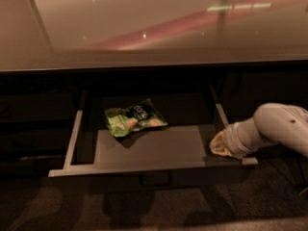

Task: Open top drawer

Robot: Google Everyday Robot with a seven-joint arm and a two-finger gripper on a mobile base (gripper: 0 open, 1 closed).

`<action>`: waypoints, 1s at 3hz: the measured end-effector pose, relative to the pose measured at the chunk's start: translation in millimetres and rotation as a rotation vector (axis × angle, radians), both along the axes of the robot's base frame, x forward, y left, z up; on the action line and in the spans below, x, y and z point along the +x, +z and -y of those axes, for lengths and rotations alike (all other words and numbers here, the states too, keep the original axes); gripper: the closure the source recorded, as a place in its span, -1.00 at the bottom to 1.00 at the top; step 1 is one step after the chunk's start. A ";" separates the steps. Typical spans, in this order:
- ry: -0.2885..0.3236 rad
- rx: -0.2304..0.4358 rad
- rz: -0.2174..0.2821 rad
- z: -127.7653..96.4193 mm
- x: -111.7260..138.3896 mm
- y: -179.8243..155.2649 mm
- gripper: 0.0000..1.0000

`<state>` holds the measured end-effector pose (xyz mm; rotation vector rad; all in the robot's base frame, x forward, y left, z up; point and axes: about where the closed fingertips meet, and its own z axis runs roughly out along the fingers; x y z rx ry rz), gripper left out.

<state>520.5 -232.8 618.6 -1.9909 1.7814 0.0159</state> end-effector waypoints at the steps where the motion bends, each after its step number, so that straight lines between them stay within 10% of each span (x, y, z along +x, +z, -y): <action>1: 0.000 -0.001 -0.001 0.3 -0.3 0.6 1.00; 3: 0.000 0.000 -0.001 0.2 -0.4 0.6 0.15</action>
Offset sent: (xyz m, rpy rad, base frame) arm -0.0003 -0.0003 0.0007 -0.0005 0.0012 -0.0002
